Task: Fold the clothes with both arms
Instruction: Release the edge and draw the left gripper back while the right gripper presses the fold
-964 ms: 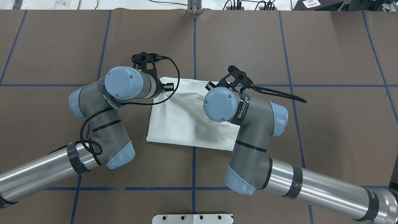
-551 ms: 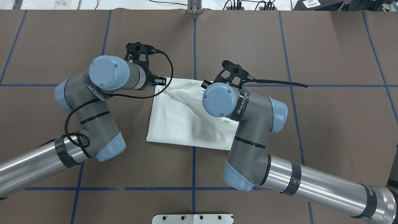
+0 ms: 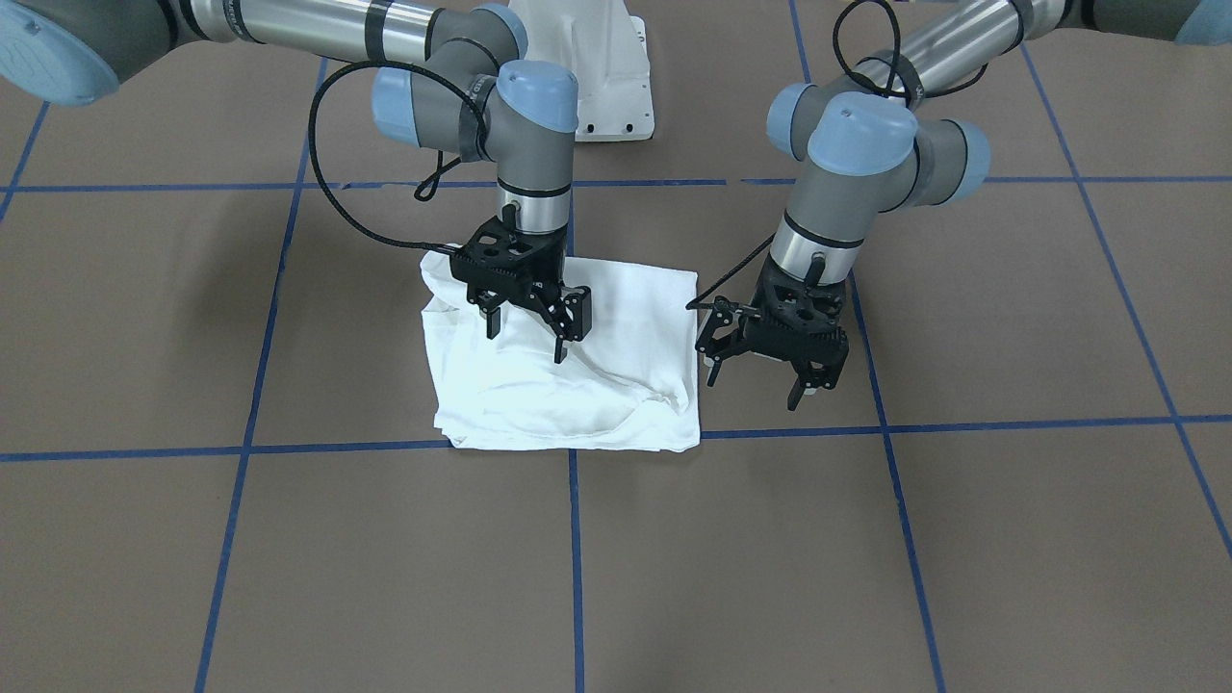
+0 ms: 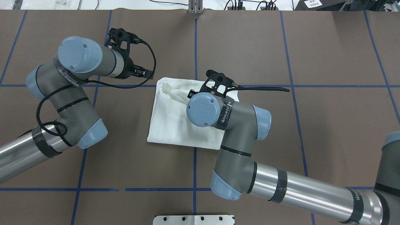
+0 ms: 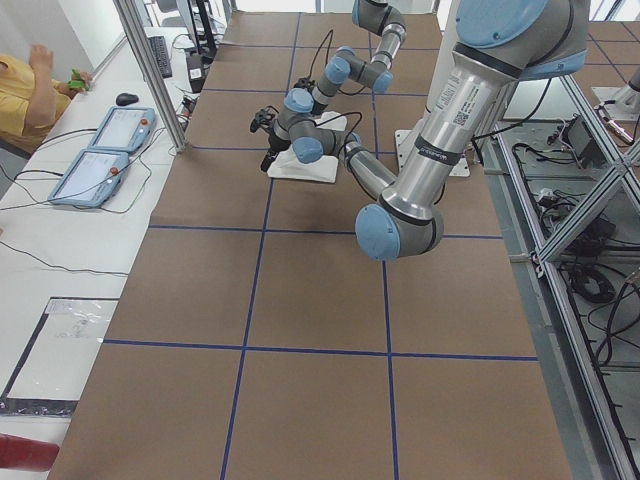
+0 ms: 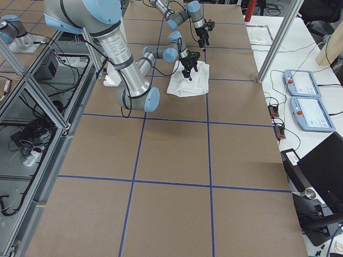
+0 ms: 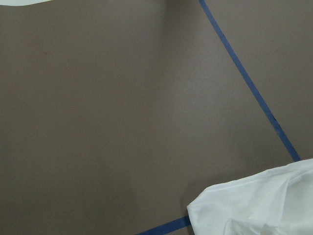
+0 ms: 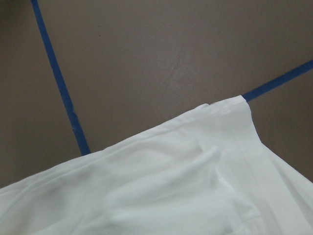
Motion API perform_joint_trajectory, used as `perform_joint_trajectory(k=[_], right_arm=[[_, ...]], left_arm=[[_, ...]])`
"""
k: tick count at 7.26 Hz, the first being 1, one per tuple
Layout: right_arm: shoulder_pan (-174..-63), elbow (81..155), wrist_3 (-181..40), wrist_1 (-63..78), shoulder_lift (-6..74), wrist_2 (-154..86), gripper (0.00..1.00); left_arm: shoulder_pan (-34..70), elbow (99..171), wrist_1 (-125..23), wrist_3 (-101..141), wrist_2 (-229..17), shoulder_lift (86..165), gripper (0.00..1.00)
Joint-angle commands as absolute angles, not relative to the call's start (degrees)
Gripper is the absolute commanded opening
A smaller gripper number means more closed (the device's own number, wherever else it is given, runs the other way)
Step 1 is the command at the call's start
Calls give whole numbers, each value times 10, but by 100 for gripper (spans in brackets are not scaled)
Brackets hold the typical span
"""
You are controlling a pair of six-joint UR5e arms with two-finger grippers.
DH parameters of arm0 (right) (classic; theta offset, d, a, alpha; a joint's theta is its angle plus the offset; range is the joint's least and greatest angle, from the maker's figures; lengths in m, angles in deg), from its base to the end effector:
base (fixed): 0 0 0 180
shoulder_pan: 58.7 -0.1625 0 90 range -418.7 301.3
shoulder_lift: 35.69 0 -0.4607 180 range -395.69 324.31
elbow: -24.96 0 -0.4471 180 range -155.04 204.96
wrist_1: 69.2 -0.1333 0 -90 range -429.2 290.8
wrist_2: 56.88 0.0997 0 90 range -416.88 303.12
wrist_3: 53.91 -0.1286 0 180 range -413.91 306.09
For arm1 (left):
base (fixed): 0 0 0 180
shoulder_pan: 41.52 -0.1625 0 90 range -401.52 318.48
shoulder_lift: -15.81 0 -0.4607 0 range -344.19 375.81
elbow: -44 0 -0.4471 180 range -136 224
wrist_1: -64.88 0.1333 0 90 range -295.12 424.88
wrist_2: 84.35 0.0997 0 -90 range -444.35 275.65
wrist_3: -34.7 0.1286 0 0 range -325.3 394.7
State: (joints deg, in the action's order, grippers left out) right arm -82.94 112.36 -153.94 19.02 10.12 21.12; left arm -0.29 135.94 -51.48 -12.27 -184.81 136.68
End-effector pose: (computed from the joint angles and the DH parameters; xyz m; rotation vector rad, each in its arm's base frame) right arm -0.6769 -0.4803 0.2190 0.2965 -0.7371 0.6462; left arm 0.5080 -0.5914 0.2949 0.5678 0.8753 0.1228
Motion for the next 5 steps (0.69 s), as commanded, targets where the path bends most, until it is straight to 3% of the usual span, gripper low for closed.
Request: perform_joint_trajectory(k=[1,2,5], right_arm=[[-861,1077,-1521,190,76,214,100],[-873,1034,-1500,190,56,224,100],[-869,1027,-1494,197,68,225,100]], left_arm=[[-4,1359,-524,-125,-1848,1358,100],[-6,1358,-537,-128,-1848,1349,100],[-7,1353,-552,-129,-1848,1342,100]])
